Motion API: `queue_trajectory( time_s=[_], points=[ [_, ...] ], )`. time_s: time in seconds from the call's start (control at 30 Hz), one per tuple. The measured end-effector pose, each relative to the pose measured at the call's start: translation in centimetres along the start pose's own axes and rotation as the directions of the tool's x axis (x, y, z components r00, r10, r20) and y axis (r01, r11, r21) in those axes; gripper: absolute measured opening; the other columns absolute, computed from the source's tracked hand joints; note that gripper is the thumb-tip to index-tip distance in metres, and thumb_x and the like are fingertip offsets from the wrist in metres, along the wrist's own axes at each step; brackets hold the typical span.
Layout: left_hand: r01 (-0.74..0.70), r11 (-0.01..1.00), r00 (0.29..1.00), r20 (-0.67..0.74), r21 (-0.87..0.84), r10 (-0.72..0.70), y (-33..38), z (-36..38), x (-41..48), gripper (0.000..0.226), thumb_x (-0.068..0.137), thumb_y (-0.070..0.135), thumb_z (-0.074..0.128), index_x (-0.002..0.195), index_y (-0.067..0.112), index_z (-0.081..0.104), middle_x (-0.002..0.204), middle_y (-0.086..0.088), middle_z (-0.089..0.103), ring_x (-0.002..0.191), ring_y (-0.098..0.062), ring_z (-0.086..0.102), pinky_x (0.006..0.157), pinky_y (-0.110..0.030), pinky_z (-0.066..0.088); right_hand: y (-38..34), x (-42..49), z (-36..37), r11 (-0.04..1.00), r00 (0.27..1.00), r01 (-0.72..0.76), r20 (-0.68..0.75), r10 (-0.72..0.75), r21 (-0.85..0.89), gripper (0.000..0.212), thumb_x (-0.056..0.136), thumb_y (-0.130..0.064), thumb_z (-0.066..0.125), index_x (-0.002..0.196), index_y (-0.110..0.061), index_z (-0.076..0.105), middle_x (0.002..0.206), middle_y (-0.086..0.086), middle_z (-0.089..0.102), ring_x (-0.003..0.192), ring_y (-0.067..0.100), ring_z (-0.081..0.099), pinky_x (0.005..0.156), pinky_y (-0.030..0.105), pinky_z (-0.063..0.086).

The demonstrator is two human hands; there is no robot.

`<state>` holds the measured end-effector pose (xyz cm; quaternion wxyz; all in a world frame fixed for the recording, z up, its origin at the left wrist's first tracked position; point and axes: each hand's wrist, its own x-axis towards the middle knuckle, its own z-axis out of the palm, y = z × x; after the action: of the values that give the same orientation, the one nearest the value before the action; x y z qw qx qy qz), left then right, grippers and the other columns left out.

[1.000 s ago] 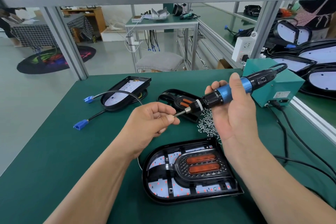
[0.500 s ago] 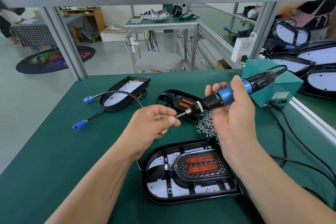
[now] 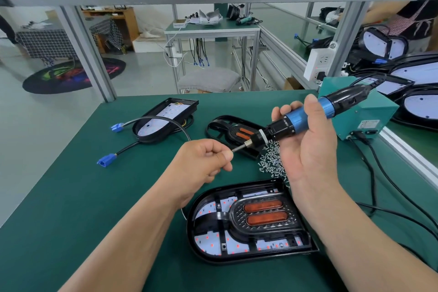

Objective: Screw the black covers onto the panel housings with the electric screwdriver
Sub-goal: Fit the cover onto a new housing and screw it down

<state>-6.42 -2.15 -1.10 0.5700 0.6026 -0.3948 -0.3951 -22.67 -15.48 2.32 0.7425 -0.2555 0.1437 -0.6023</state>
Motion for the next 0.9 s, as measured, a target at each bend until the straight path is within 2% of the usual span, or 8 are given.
queue_trajectory(
  time_s=[0.23,0.33,0.47,0.57,0.63,0.73,0.83,0.9],
  points=[
    [-0.100,0.980,0.988,-0.101,0.170,0.118,-0.1,0.4,0.1,0.009,0.092,0.021,0.078,0.084,0.021,0.074,0.077,-0.004,0.077,0.048,-0.007,0.040,0.048,-0.018,0.035,0.3,0.2,0.1,1.000,0.992,-0.027,-0.123,0.026,-0.007,0.015,0.104,-0.018,0.069,0.109,-0.009,0.057,0.087,0.007,0.061,0.076,0.021,0.065,0.088,0.044,0.062],
    [-0.090,0.990,0.994,-0.053,0.111,0.096,0.1,0.8,0.0,0.006,0.085,0.031,0.078,0.087,0.025,0.077,0.077,-0.004,0.076,0.049,-0.006,0.040,0.048,-0.016,0.035,0.2,0.5,-0.2,0.997,0.985,-0.056,-0.160,0.063,0.048,0.024,0.104,-0.023,0.070,0.116,-0.008,0.056,0.086,0.008,0.062,0.072,0.021,0.066,0.084,0.044,0.063],
    [-0.015,0.997,0.999,0.046,0.070,0.011,0.2,0.1,-0.1,0.018,0.081,0.035,0.083,0.097,0.028,0.081,0.078,-0.002,0.075,0.059,-0.011,0.042,0.050,-0.018,0.034,0.1,1.0,-0.5,0.993,0.978,-0.070,-0.190,0.086,0.092,0.027,0.103,-0.024,0.072,0.116,-0.008,0.055,0.084,0.010,0.062,0.070,0.023,0.065,0.083,0.048,0.063],
    [0.014,0.987,0.999,0.049,0.163,-0.023,0.3,-0.8,0.0,0.025,0.078,0.043,0.082,0.098,0.028,0.082,0.074,0.003,0.070,0.059,-0.009,0.043,0.051,-0.018,0.034,-0.4,1.2,-0.6,0.990,0.980,-0.067,-0.179,0.088,0.121,0.025,0.103,-0.025,0.071,0.111,-0.006,0.056,0.079,0.009,0.062,0.070,0.023,0.065,0.084,0.048,0.063],
    [0.025,0.963,0.998,0.052,0.267,-0.040,0.4,-1.5,0.0,0.031,0.080,0.049,0.078,0.094,0.022,0.081,0.070,0.006,0.065,0.055,-0.006,0.040,0.050,-0.017,0.032,-0.9,1.2,-0.6,0.989,0.982,-0.064,-0.165,0.086,0.136,0.023,0.104,-0.025,0.070,0.106,-0.006,0.056,0.077,0.009,0.062,0.069,0.023,0.063,0.083,0.047,0.063],
    [0.005,0.897,0.989,0.129,0.443,-0.069,0.4,-2.0,-0.1,0.047,0.084,0.060,0.073,0.089,0.014,0.080,0.064,0.013,0.056,0.052,-0.001,0.040,0.049,-0.012,0.032,-2.0,1.1,-0.6,0.988,0.987,-0.055,-0.141,0.075,0.146,0.022,0.102,-0.024,0.071,0.101,-0.007,0.057,0.077,0.008,0.061,0.068,0.021,0.062,0.081,0.044,0.063],
    [0.001,0.876,0.972,0.206,0.482,-0.114,0.8,-1.9,-0.6,0.042,0.087,0.064,0.070,0.088,0.025,0.084,0.058,0.020,0.059,0.053,0.006,0.050,0.052,-0.005,0.036,-3.3,0.5,-0.8,0.992,0.993,-0.061,-0.091,0.071,0.108,0.022,0.101,-0.025,0.070,0.100,-0.007,0.057,0.078,0.005,0.060,0.066,0.018,0.061,0.078,0.039,0.061],
    [0.003,0.873,0.959,0.246,0.488,-0.141,1.0,-1.9,-0.6,0.049,0.084,0.070,0.072,0.084,0.022,0.082,0.065,0.015,0.064,0.060,0.001,0.054,0.060,-0.011,0.041,-4.3,-0.1,-1.1,0.994,0.996,-0.072,-0.054,0.077,0.085,0.022,0.101,-0.027,0.069,0.102,-0.008,0.057,0.079,0.002,0.059,0.065,0.015,0.059,0.073,0.034,0.059]
  ],
)
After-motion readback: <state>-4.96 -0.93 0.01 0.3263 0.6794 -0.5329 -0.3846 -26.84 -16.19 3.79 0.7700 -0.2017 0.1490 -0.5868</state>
